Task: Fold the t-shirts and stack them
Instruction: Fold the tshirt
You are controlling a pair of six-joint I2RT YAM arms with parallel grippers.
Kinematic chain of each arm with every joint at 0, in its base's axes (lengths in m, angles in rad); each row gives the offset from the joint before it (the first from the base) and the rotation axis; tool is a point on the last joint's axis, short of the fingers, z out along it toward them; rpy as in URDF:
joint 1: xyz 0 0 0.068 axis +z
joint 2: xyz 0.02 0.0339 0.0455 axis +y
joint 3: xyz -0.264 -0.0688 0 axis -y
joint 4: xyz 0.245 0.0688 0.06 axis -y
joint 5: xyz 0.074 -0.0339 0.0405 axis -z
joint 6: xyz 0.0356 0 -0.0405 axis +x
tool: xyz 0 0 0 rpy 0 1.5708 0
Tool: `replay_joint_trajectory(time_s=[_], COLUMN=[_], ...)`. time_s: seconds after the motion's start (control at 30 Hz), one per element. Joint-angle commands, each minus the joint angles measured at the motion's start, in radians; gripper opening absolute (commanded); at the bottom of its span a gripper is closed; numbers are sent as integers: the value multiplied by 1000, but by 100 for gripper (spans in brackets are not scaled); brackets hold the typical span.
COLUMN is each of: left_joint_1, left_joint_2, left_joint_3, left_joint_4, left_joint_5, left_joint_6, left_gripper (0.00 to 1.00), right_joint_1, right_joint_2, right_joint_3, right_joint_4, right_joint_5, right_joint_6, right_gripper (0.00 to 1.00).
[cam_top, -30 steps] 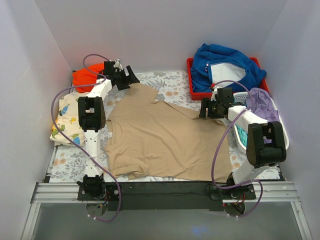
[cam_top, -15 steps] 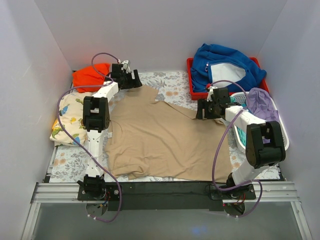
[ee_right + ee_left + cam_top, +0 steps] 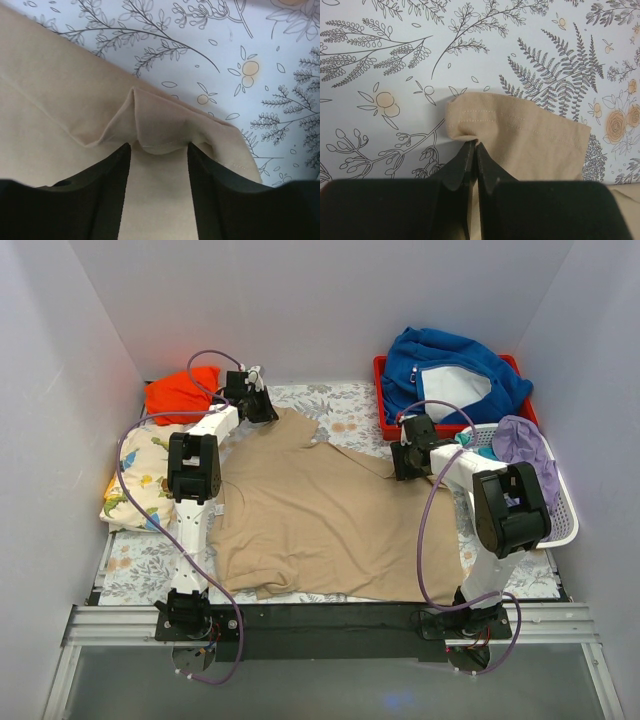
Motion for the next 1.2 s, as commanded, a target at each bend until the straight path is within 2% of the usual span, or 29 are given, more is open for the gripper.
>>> replay_joint_trajectory(time_s=[0.0, 0.13, 0.2, 0.43, 0.47, 0.5, 0.63, 0.73, 0.77, 0.87, 1.17], left_joint_1=[2, 8, 11, 19, 21, 22, 31, 31, 31, 33, 33], left_joint_2=[-55, -72, -80, -98, -100, -103, -110, -109, -109, -109, -104], left_joint_3=[-15, -9, -5, -9, -9, -11, -8, 0, 1, -3, -5], left_joint_4=[-30, -30, -30, -26, -24, -23, -9, -6, -6, -6, 2], left_joint_5=[-17, -14, -15, -12, -10, -7, 9, 22, 23, 28, 42], left_joint_6=[18, 16, 18, 19, 19, 18, 2, -5, -7, -8, -16], left_gripper=[0, 0, 0, 0, 0, 0, 0, 0, 0, 0, 0], right_joint_1=[14, 16, 16, 18, 18, 18, 18, 18, 21, 30, 57], right_joint_2=[7, 13, 24, 7, 4, -5, -28, -43, -45, -54, -14], right_joint_3=[36, 45, 48, 53, 51, 56, 59, 51, 50, 44, 56], right_joint_4=[-17, -26, -29, -23, -21, -23, -21, -21, -21, -14, 6], right_joint_5=[86, 126, 139, 141, 141, 140, 130, 87, 72, 61, 53], right_joint_6=[-18, -18, -18, -24, -25, -25, -25, -19, -18, -15, -8], right_gripper=[53, 43, 33, 16, 5, 1, 1, 19, 31, 41, 41])
